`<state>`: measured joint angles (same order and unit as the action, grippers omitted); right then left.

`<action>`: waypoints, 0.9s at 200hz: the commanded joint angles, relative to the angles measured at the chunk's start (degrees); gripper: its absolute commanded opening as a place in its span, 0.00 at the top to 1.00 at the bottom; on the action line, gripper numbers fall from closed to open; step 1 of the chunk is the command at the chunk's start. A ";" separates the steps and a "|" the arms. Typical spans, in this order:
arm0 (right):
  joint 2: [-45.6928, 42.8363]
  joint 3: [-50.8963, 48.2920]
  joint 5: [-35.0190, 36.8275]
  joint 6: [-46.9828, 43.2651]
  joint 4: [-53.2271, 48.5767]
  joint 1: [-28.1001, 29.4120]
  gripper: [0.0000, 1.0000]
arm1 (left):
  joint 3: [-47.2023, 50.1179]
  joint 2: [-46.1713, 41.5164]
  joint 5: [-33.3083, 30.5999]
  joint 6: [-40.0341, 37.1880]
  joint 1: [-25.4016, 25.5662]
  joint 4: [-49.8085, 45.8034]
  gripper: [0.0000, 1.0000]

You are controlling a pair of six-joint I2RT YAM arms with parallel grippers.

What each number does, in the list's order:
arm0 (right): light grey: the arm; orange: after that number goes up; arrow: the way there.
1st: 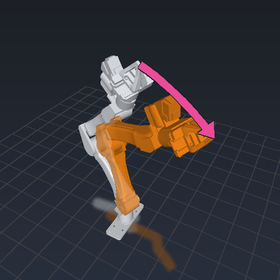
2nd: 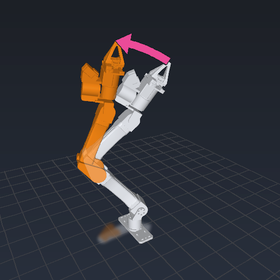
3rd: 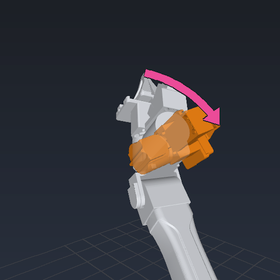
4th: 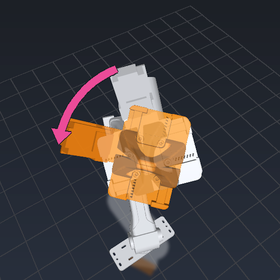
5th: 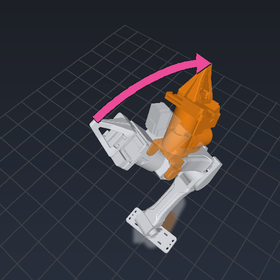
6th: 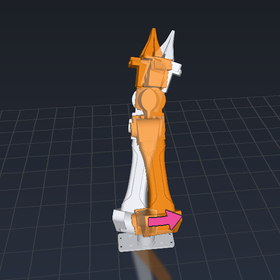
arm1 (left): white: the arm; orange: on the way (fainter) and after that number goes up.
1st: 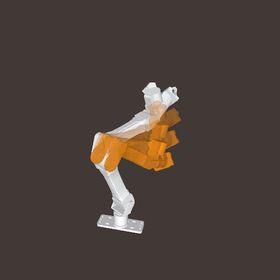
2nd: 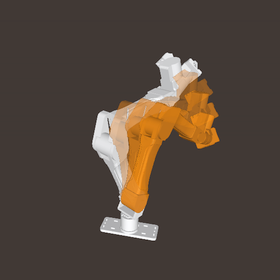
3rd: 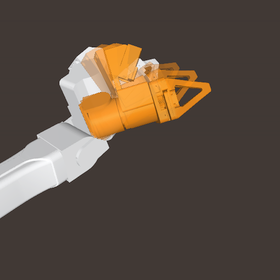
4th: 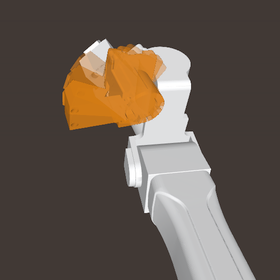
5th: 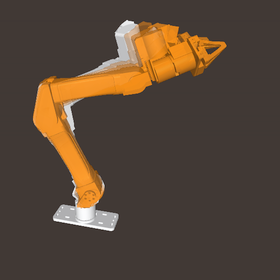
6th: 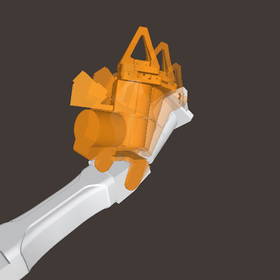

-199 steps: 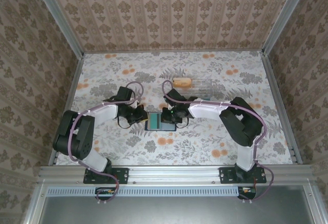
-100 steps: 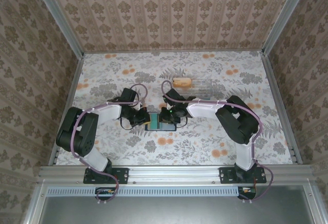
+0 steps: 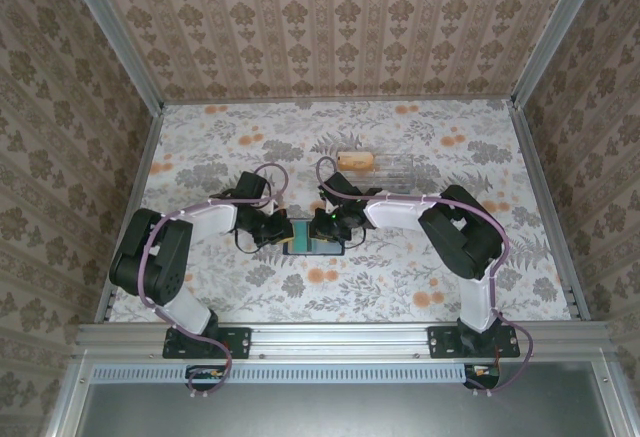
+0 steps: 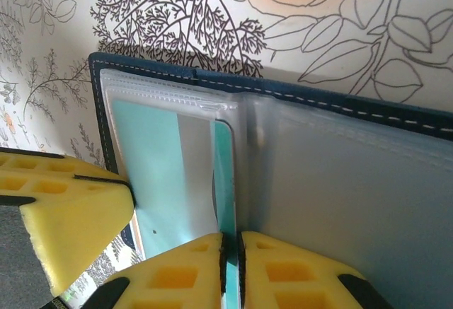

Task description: Take the credit cards out of the card holder

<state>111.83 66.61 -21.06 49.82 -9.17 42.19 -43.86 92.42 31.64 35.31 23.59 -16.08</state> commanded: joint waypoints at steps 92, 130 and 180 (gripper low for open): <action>-5.75 -6.52 -1.00 1.20 3.33 -2.44 1.00 | 0.57 0.66 -3.43 -0.95 -0.21 -3.22 1.00; -5.98 -7.46 -1.77 1.01 3.57 -2.82 1.00 | 0.66 0.98 -2.92 -0.95 -0.21 -2.79 1.00; -3.78 -6.79 -2.65 2.23 6.69 -2.65 0.78 | 0.36 1.60 -2.47 -1.13 0.05 -2.69 1.00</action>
<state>107.18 59.79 -22.35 51.27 -4.73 39.42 -43.90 92.42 31.24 35.29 23.59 -16.10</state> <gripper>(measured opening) 0.209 0.047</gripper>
